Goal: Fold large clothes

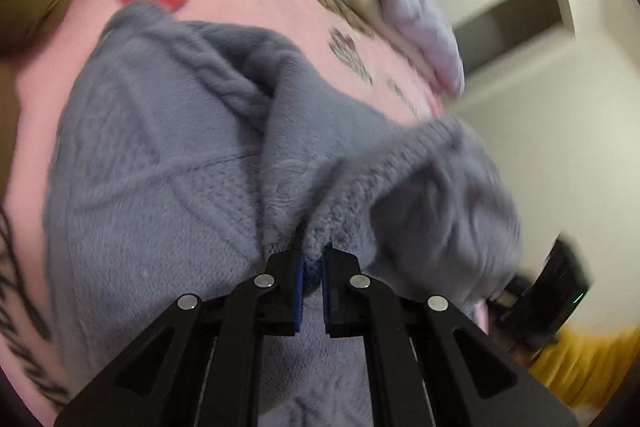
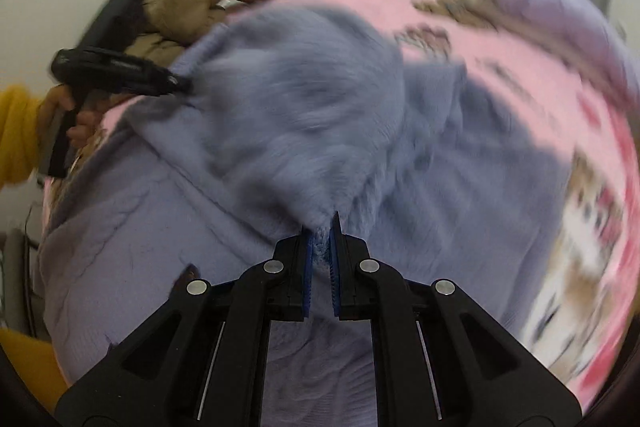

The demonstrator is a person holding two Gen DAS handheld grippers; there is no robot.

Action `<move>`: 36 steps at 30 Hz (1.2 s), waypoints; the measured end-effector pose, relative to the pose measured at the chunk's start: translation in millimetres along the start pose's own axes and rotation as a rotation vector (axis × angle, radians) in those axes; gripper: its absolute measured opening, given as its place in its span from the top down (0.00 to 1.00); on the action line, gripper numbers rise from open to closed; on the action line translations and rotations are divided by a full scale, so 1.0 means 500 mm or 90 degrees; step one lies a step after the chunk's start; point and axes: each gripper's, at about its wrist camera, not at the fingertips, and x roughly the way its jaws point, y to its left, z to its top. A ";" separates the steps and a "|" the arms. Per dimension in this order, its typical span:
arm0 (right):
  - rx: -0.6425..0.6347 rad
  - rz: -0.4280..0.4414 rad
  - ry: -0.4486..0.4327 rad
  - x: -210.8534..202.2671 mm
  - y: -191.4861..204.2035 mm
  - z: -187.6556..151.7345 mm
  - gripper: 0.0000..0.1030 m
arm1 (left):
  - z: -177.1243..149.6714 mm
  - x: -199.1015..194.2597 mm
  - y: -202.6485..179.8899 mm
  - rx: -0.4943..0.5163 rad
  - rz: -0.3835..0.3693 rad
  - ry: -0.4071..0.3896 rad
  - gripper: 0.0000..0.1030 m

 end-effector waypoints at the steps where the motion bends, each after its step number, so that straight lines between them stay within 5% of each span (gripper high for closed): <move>1: 0.024 -0.008 -0.002 0.005 -0.007 -0.001 0.93 | -0.003 0.002 0.006 -0.010 0.000 -0.009 0.93; 4: 0.067 -0.002 -0.008 0.003 -0.026 0.013 0.88 | -0.007 -0.001 -0.009 0.005 0.018 -0.011 0.92; 6: 0.063 0.009 -0.008 -0.010 -0.029 0.022 0.70 | 0.004 -0.008 -0.037 0.050 0.044 -0.001 0.84; 10: 0.001 0.044 -0.009 -0.058 -0.037 0.050 0.48 | 0.040 -0.051 -0.139 0.242 0.078 0.018 0.29; 13: -0.026 0.082 -0.029 -0.100 -0.048 0.076 0.26 | 0.071 -0.057 -0.196 0.351 0.107 0.053 0.25; 19: 0.020 0.072 -0.075 -0.099 -0.122 0.152 0.18 | 0.117 0.017 -0.268 0.545 0.160 0.139 0.13; 23: 0.016 0.086 -0.018 -0.017 -0.157 0.181 0.34 | 0.130 0.082 -0.273 0.617 0.178 0.227 0.15; 28: -0.019 0.142 0.027 0.049 -0.128 0.189 0.41 | 0.130 0.152 -0.264 0.630 0.171 0.336 0.52; 31: -0.024 0.161 0.014 0.050 -0.097 0.194 0.46 | 0.115 0.166 -0.269 0.648 0.160 0.353 0.66; 36: -0.002 0.161 0.003 0.060 -0.091 0.205 0.83 | 0.099 0.164 -0.275 0.662 0.153 0.344 0.85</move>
